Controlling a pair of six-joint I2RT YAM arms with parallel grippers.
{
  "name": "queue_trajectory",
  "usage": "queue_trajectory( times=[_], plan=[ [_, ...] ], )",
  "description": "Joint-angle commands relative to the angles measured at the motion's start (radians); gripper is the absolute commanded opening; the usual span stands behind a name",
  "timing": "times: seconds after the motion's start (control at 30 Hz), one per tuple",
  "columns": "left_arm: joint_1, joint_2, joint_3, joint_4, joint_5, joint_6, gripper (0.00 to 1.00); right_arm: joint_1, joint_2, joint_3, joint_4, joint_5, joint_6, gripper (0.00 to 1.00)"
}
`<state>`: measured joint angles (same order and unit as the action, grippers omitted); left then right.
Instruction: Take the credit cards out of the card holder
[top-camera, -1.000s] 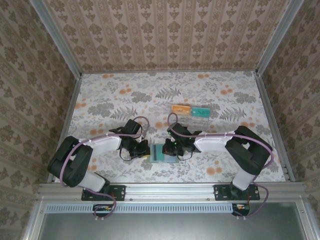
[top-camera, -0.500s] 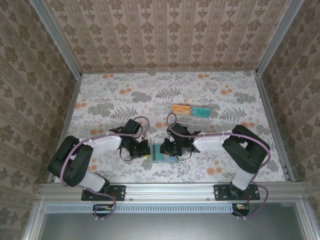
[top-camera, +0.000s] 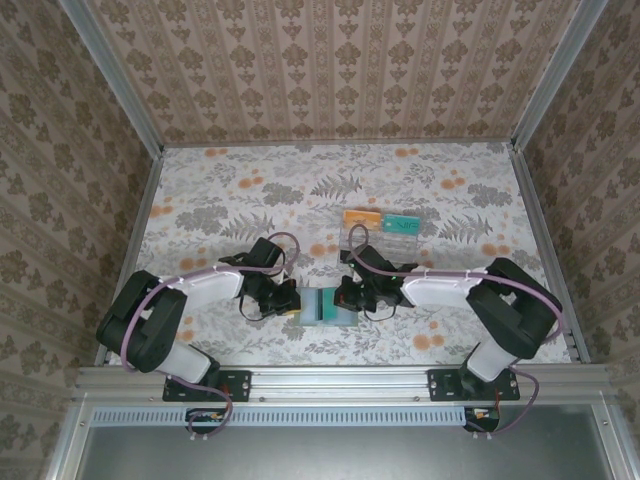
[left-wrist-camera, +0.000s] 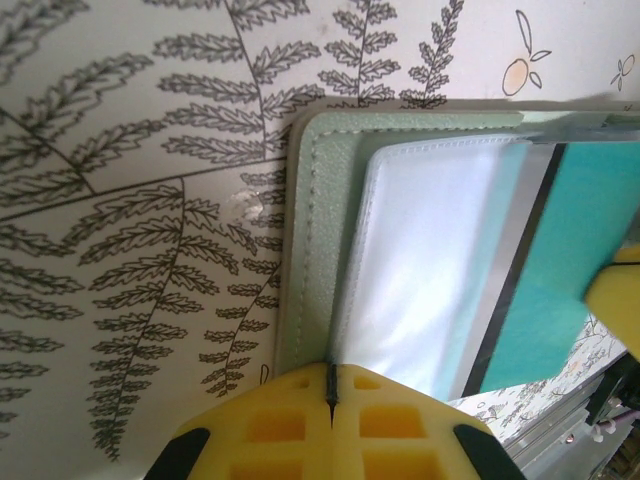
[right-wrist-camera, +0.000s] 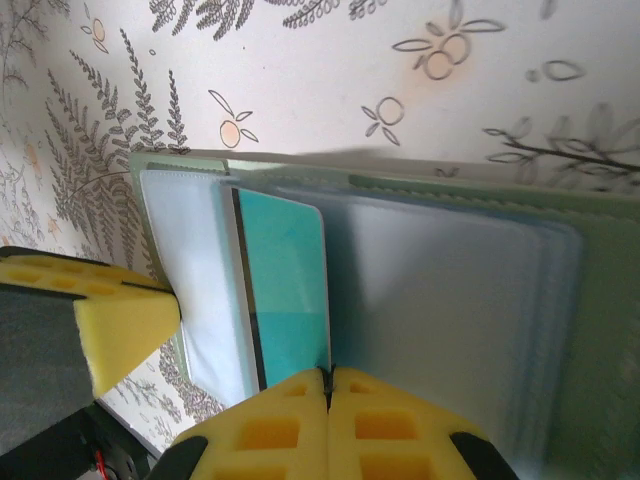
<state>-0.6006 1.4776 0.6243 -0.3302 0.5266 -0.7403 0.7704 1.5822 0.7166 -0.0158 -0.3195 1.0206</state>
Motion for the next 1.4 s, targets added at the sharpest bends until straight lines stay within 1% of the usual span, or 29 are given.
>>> queue_trajectory(
  times=[0.0,0.13,0.23,0.33,0.37,0.43,0.53,0.57,0.6,0.7,0.73,0.77,0.8,0.83,1.0,1.1,1.2,1.3,1.37],
  plan=[
    [0.001,0.021,0.007,-0.056,-0.031,0.025,0.03,-0.015,-0.072,-0.016,-0.122,0.048,-0.059,0.00],
    [0.002,0.004,0.020,-0.069,-0.031,0.030,0.03,-0.032,-0.163,-0.010,-0.226,0.086,-0.112,0.00],
    [0.005,-0.022,0.040,-0.085,-0.031,0.034,0.04,-0.042,-0.229,0.025,-0.310,0.095,-0.174,0.00],
    [0.013,-0.066,0.073,-0.110,-0.042,0.042,0.08,-0.046,-0.260,0.084,-0.400,0.106,-0.245,0.00],
    [0.019,-0.084,0.088,-0.120,-0.048,0.045,0.12,-0.048,-0.267,0.108,-0.430,0.114,-0.269,0.00],
    [0.032,-0.119,0.112,-0.132,-0.050,0.051,0.28,-0.049,-0.273,0.159,-0.486,0.129,-0.324,0.00],
    [0.065,-0.171,0.145,-0.143,-0.047,0.056,0.45,-0.048,-0.277,0.250,-0.593,0.178,-0.427,0.00],
    [0.080,-0.192,0.154,-0.142,-0.046,0.057,0.54,-0.048,-0.275,0.287,-0.633,0.203,-0.470,0.00],
    [0.095,-0.208,0.161,-0.142,-0.043,0.057,0.59,-0.049,-0.270,0.322,-0.671,0.232,-0.516,0.00],
    [0.133,-0.263,0.177,-0.131,-0.028,0.067,0.71,-0.049,-0.250,0.416,-0.754,0.303,-0.650,0.00],
    [0.138,-0.276,0.182,-0.130,-0.025,0.073,0.78,-0.048,-0.245,0.440,-0.767,0.319,-0.684,0.00],
    [0.138,-0.290,0.187,-0.130,-0.026,0.081,0.89,-0.049,-0.241,0.463,-0.777,0.329,-0.737,0.00],
    [0.171,-0.302,0.193,-0.130,-0.028,0.088,0.96,-0.048,-0.237,0.483,-0.787,0.348,-0.783,0.00],
    [0.178,-0.311,0.196,-0.129,-0.030,0.093,0.99,-0.048,-0.234,0.498,-0.796,0.372,-0.821,0.00],
    [0.204,-0.333,0.199,-0.120,-0.015,0.108,1.00,-0.048,-0.219,0.540,-0.817,0.544,-1.064,0.00],
    [0.206,-0.342,0.202,-0.120,-0.019,0.122,1.00,-0.048,-0.215,0.554,-0.814,0.598,-1.227,0.00],
    [0.207,-0.351,0.204,-0.121,-0.037,0.134,1.00,-0.051,-0.214,0.540,-0.779,0.698,-1.383,0.00],
    [0.206,-0.353,0.207,-0.122,-0.042,0.142,1.00,-0.062,-0.199,0.524,-0.757,0.762,-1.537,0.00],
    [0.208,-0.352,0.207,-0.117,-0.044,0.146,1.00,-0.082,-0.199,0.516,-0.745,0.783,-1.621,0.00]
  ],
)
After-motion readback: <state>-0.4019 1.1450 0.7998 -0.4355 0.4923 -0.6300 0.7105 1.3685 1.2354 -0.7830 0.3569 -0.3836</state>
